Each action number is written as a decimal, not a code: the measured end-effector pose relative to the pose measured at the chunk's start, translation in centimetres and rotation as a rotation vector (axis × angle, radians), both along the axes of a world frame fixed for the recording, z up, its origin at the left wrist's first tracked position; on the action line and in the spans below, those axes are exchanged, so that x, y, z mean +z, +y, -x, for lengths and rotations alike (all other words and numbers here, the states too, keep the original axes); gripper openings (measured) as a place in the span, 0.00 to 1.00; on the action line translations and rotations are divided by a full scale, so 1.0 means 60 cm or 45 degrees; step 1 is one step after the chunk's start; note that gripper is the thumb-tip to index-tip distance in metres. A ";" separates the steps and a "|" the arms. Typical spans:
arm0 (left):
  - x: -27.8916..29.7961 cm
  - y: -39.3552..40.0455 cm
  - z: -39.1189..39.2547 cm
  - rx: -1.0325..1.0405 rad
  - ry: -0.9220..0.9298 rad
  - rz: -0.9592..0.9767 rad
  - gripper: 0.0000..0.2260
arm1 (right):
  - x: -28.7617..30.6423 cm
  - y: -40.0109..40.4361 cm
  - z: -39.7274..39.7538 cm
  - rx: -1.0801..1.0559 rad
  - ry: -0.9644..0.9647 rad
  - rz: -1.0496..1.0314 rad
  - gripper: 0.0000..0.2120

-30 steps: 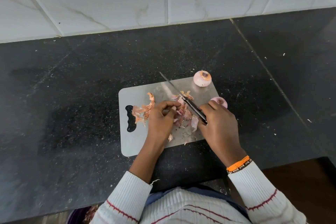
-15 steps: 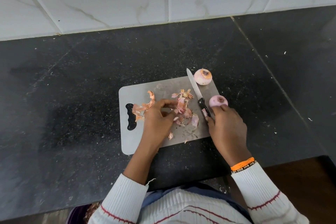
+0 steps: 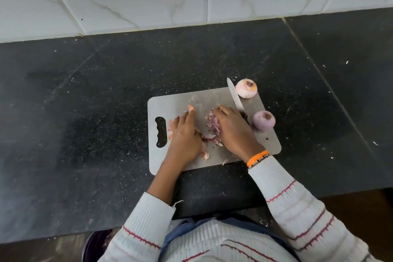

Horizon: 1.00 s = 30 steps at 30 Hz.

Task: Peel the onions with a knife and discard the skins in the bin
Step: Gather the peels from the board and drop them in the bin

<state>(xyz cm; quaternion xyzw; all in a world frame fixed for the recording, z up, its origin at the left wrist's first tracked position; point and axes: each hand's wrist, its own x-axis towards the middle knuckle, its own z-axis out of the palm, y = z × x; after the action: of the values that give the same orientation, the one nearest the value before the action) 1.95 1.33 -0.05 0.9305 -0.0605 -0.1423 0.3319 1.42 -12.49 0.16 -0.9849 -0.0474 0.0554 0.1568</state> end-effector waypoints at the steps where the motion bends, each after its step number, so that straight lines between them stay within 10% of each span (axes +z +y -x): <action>1: 0.002 -0.006 0.005 -0.033 0.007 0.038 0.28 | 0.003 -0.001 0.006 0.021 0.025 -0.036 0.27; 8: 0.034 0.005 0.019 -0.057 -0.154 0.202 0.26 | 0.058 -0.045 0.036 -0.098 0.112 -0.115 0.30; 15: 0.021 0.025 0.036 -0.139 0.013 -0.306 0.48 | 0.039 -0.030 0.030 -0.049 0.414 0.085 0.34; 30: 0.015 0.009 0.002 -0.060 -0.090 -0.298 0.43 | 0.046 -0.027 -0.024 0.008 0.381 0.040 0.48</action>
<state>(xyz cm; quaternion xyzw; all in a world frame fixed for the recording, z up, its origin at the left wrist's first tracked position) 1.82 1.88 0.83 0.9657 -0.0768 -0.1232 0.2151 2.84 -14.12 2.93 -0.9679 -0.0258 0.2026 0.1467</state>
